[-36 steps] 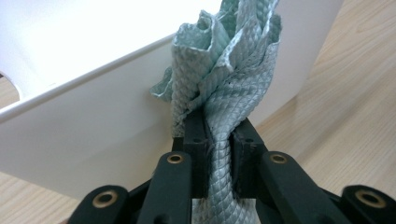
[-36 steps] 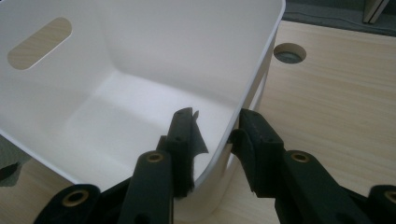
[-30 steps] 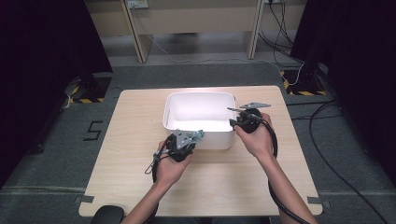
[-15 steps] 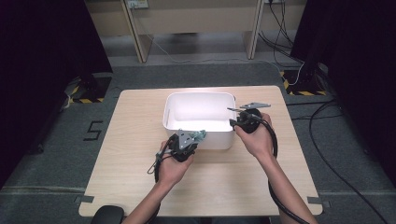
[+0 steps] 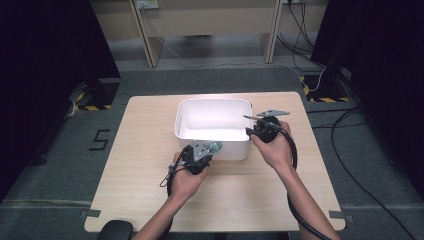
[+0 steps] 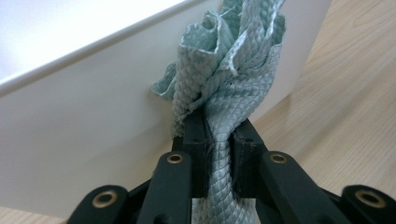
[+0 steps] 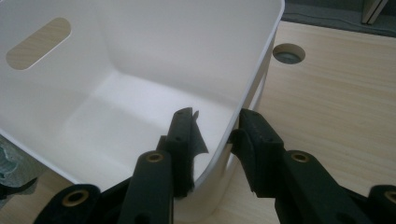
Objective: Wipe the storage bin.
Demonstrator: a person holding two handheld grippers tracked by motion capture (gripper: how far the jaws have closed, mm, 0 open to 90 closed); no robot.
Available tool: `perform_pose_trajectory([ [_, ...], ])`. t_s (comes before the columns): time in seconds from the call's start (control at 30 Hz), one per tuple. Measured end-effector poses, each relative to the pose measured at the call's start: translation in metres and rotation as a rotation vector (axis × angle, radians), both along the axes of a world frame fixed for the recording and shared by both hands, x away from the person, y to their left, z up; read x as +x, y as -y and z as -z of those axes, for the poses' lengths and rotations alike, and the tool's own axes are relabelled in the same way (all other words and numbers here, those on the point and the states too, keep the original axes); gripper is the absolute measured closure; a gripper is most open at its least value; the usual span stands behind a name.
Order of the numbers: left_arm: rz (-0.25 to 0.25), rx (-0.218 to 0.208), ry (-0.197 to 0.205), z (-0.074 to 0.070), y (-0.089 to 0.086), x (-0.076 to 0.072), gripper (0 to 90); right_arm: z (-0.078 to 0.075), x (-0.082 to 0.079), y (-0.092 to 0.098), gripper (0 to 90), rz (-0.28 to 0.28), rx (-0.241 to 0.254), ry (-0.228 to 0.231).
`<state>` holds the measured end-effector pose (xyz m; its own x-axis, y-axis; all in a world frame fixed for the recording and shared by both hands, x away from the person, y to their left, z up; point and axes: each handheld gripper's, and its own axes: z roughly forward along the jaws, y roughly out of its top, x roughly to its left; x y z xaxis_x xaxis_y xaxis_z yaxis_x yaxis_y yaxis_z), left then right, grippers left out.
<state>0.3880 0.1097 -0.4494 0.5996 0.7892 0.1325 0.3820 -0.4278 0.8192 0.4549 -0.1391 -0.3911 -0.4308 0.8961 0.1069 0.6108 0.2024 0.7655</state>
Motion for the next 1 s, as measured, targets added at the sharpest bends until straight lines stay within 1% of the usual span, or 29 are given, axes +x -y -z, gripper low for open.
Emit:
perform_pose_trajectory([
  [0.1,0.000,0.000,-0.004,0.001,0.000,0.000,78.8,0.000,0.000,0.000,67.4,-0.001,-0.002,0.001],
  [0.13,0.004,0.006,-0.005,0.002,0.000,0.000,78.8,0.000,0.000,0.000,67.4,0.000,-0.002,0.000],
  [0.37,0.004,0.006,-0.010,0.007,0.001,0.001,78.8,0.000,0.000,0.000,67.4,-0.001,-0.002,0.003],
  [0.67,0.005,0.007,-0.016,0.011,0.002,0.002,78.8,0.000,0.000,0.000,67.4,0.002,0.002,0.001],
  [1.0,0.007,0.020,-0.024,0.017,0.003,0.003,78.8,0.000,0.000,0.000,67.3,0.000,0.002,0.002],
])
